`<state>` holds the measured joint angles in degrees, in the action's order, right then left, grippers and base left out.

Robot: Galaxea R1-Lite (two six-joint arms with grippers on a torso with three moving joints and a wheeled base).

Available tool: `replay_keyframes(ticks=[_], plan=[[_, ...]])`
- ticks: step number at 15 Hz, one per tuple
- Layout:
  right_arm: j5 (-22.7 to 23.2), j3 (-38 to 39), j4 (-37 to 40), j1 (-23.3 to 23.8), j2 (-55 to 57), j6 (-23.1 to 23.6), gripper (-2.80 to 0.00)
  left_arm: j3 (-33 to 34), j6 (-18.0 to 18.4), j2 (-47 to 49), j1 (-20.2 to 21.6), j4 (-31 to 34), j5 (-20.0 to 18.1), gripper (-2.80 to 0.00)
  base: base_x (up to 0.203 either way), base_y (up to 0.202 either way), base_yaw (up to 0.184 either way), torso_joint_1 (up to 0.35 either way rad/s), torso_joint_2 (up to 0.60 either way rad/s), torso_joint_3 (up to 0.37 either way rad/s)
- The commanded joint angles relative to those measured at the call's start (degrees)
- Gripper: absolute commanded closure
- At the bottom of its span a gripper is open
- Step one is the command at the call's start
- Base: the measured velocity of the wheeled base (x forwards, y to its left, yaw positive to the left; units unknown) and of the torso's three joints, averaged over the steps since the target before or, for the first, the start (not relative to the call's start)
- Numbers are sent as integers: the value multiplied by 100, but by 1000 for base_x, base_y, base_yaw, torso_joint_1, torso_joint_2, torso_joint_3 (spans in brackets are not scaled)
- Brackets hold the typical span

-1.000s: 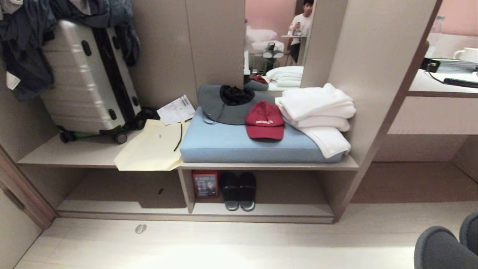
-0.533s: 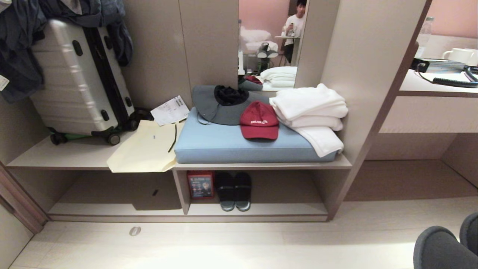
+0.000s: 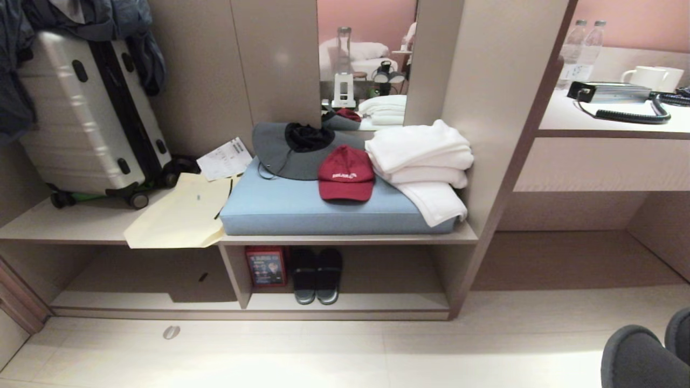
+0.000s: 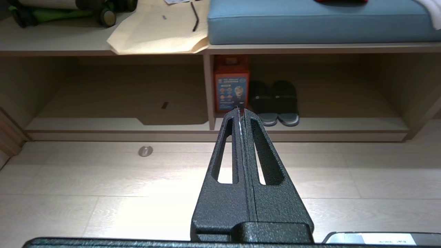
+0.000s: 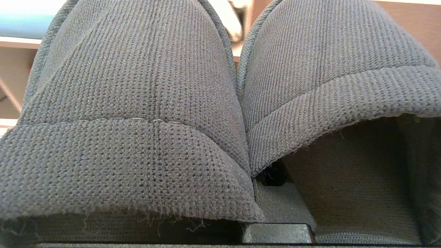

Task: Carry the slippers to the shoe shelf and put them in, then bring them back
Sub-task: Place the slippers on the floor

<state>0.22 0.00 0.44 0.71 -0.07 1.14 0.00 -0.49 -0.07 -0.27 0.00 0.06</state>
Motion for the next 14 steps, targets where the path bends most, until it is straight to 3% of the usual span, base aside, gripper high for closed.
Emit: replay_keyframes(ticks=[1, 14], plan=[[4, 9, -9, -1, -28, -9, 0, 9, -4, 7, 0, 0, 3, 0, 0, -202, 2, 5, 5, 7], [-22, 0, 0, -1, -28, 62, 0, 9, -22, 7, 0, 0, 3, 0, 0, -195, 2, 3, 1, 2]])
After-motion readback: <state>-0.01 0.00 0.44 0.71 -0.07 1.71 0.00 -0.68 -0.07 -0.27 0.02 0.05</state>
